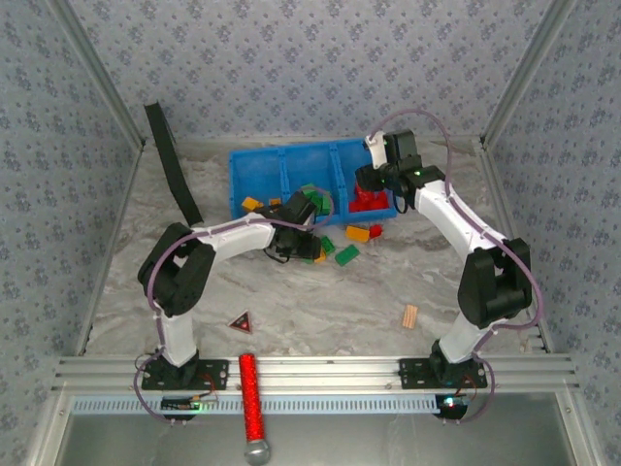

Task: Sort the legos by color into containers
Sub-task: Pick up the lego from the center of the table.

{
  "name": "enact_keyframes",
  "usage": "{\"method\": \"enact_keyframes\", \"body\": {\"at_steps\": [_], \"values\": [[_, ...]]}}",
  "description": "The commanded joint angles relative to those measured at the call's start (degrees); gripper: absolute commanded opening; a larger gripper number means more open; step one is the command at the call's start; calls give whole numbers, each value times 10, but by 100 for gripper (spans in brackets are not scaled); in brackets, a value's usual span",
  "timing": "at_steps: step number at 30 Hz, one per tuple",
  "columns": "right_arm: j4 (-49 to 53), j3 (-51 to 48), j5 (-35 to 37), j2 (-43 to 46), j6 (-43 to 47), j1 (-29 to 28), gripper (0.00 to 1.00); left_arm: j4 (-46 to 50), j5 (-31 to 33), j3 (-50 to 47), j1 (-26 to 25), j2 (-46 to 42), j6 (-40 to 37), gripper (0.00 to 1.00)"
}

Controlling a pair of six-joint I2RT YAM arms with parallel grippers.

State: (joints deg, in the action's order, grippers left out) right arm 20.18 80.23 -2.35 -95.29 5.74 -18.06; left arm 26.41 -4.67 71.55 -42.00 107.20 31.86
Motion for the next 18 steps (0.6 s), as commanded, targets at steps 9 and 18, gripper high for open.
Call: {"method": "enact_keyframes", "body": {"at_steps": [9,18], "values": [[15,-2,-6,18,-6,5,52,24,7,2,8,11,0,52],[23,-1,-4,20,-5,5,52,24,8,-4,11,20,-2,47]]}}
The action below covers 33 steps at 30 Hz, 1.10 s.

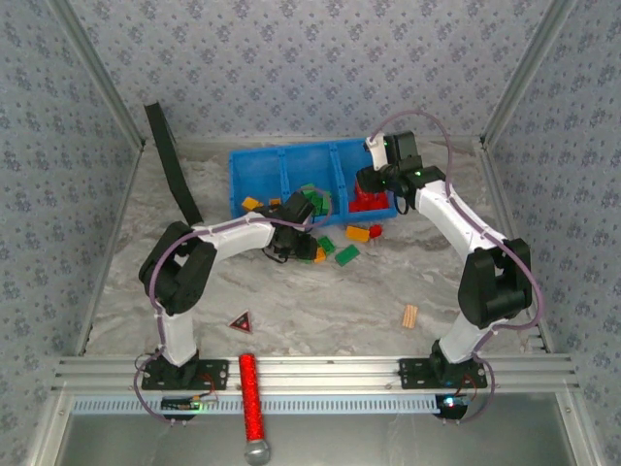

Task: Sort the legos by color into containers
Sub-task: Pick up the lego from the center of the table.

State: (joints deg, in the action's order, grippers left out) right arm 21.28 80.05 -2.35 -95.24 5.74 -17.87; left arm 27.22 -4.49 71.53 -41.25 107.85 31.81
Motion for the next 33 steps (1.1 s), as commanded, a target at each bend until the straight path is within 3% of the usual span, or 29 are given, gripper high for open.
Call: {"method": "enact_keyframes", "body": {"at_steps": [1,7,16,19,27,33], "values": [[12,0,-4,20,-6,3,52,15,7,-6,4,12,-2,46],[17,2,-3,21,-5,3,52,13,13,-10,6,13,-1,41],[23,-13,-4,47,-7,2,52,23,23,-4,7,29,-10,39],[30,-35,-1,76,-20,2,52,32,30,0,6,29,-18,33],[28,-195,6,195,-141,-10,62,67,51,46,7,-4,-43,30],[44,-275,-28,234,-268,-27,62,92,73,142,11,-13,-80,30]]}}
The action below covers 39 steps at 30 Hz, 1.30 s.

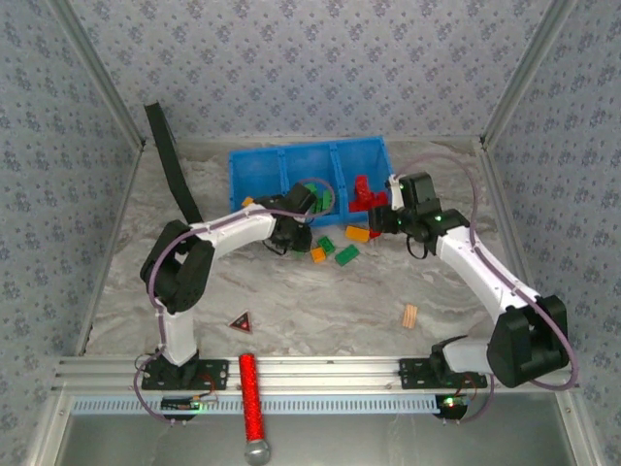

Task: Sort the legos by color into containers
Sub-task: Pick up the lego from the center of the table, then place the lego in the container.

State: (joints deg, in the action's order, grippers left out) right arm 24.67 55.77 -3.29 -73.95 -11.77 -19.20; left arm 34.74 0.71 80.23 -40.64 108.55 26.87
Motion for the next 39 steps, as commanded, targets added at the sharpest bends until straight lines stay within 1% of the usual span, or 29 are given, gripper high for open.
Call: {"method": "enact_keyframes", "body": {"at_steps": [1,5,11,15,18,22,30,32,37,39], "values": [[5,-45,-15,27,-115,-18,62,18,23,74,8,-16,-36,30],[-12,-84,-10,33,-203,-30,62,16,32,158,19,21,-58,30],[-41,-102,3,10,-321,-52,62,19,39,291,37,119,-89,29],[-28,-82,18,-30,-366,-67,63,35,42,372,40,188,-101,29],[-20,-74,17,-60,-392,-71,64,54,45,405,41,224,-107,29],[-22,-69,18,-90,-412,-83,65,56,44,411,42,241,-108,29],[-46,-54,14,-132,-428,-93,66,57,36,388,42,244,-104,30],[-50,-43,15,-146,-427,-96,67,50,35,373,42,239,-101,33],[-50,-11,13,-185,-424,-99,67,32,31,341,42,220,-96,48],[-47,1,13,-201,-423,-102,68,24,29,329,42,211,-98,51]]}}
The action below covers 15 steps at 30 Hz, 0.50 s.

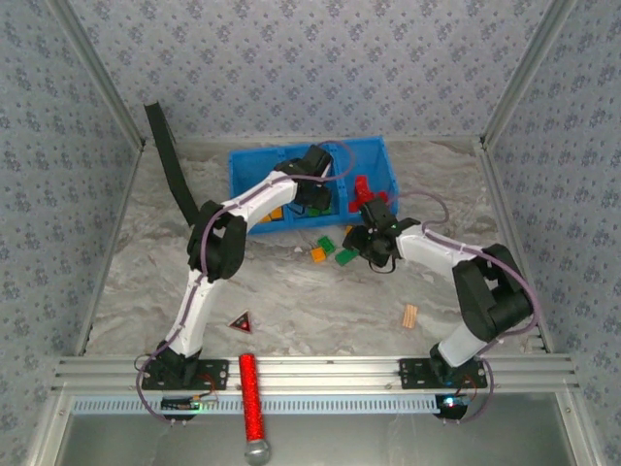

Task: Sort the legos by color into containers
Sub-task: Place the lego in the container, then pick up the lego from the center of the table.

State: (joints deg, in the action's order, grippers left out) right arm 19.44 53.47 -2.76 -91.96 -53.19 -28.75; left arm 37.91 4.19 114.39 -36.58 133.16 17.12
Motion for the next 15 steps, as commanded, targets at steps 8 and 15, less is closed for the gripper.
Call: {"method": "enact_keyframes", "body": {"at_steps": [8,15], "values": [[-3,55,13,-87,-25,-21,67,-29,-9,-70,3,-111,-9,59],[21,95,20,-133,-18,-28,60,-53,-22,-105,4,-188,-9,62]]}}
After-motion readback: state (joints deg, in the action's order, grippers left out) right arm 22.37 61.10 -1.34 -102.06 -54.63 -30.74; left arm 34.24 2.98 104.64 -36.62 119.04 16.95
